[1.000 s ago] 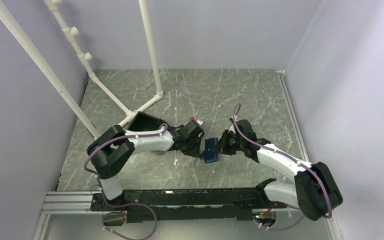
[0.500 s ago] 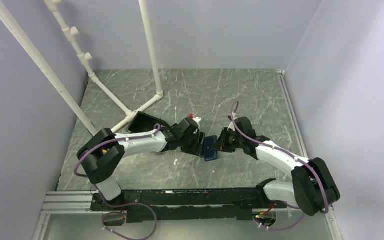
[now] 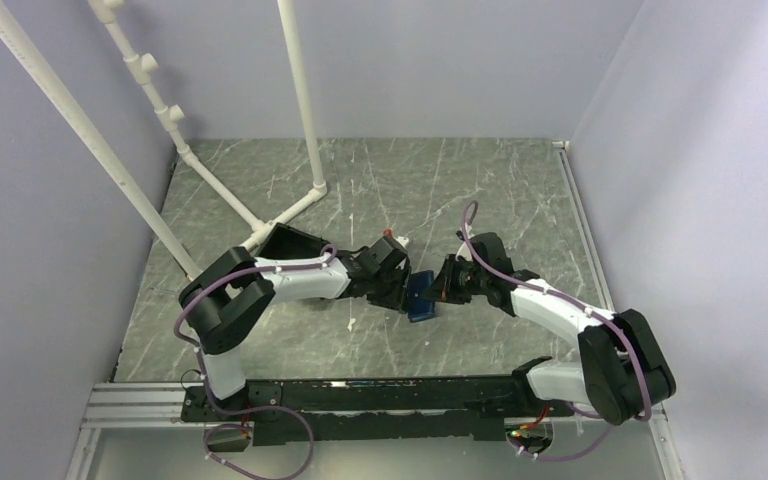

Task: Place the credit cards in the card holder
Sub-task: Open the card holder at the center of the board.

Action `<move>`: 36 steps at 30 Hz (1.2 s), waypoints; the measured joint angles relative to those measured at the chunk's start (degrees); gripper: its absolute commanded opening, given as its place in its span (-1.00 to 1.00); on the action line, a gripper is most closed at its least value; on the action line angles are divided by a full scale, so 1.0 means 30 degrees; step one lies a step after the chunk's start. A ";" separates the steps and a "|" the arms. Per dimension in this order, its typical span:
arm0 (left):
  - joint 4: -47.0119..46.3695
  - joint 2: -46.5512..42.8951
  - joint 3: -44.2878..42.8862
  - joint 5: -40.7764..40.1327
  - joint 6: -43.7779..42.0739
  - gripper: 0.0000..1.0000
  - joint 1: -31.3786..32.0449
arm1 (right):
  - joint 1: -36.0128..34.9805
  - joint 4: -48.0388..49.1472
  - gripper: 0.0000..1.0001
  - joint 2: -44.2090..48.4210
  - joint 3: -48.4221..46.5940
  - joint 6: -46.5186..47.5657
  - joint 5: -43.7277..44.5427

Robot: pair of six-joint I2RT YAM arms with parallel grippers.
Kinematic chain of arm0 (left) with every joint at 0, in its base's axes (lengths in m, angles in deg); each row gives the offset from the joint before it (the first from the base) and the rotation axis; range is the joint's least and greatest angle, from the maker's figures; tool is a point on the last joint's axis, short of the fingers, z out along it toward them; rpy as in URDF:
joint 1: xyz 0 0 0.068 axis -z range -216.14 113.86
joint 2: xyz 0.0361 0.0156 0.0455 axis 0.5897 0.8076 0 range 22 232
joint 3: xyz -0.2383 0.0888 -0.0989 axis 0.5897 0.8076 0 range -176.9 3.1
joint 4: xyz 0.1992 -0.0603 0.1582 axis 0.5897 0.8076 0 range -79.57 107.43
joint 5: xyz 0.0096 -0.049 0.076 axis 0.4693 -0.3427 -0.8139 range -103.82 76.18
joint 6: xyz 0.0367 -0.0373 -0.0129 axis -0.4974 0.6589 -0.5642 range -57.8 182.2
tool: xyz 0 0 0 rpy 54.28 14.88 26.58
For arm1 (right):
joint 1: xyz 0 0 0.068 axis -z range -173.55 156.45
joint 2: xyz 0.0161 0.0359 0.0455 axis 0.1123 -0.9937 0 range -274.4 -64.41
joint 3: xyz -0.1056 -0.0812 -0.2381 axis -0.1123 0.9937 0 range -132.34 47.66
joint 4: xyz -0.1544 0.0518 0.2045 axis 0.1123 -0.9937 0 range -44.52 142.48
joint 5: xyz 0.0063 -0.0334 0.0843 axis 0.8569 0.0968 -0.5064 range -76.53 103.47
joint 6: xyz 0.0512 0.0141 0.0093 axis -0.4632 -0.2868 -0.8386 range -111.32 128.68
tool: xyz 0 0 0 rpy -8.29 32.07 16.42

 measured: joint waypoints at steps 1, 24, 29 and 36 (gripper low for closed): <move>0.0182 0.0073 -0.0153 -0.0058 -0.0029 -0.15 0.0000 | 0.0029 0.0058 -0.82 -0.0146 -0.0022 0.0007 -0.0138; 0.0270 -0.0634 -0.0546 0.4044 -0.1137 -1.00 -0.2441 | -0.2382 -0.6142 0.68 0.0007 -0.4422 0.2346 0.6178; -0.1880 -0.1304 -0.0546 0.6608 -0.0117 -1.00 -0.2616 | -0.3016 -0.5508 0.71 -0.0335 -0.4335 0.2426 0.6324; -0.2412 -0.1275 -0.0546 0.7468 0.0532 -1.00 -0.2681 | -0.3300 -0.6054 0.50 -0.1027 -0.4371 0.1392 0.8225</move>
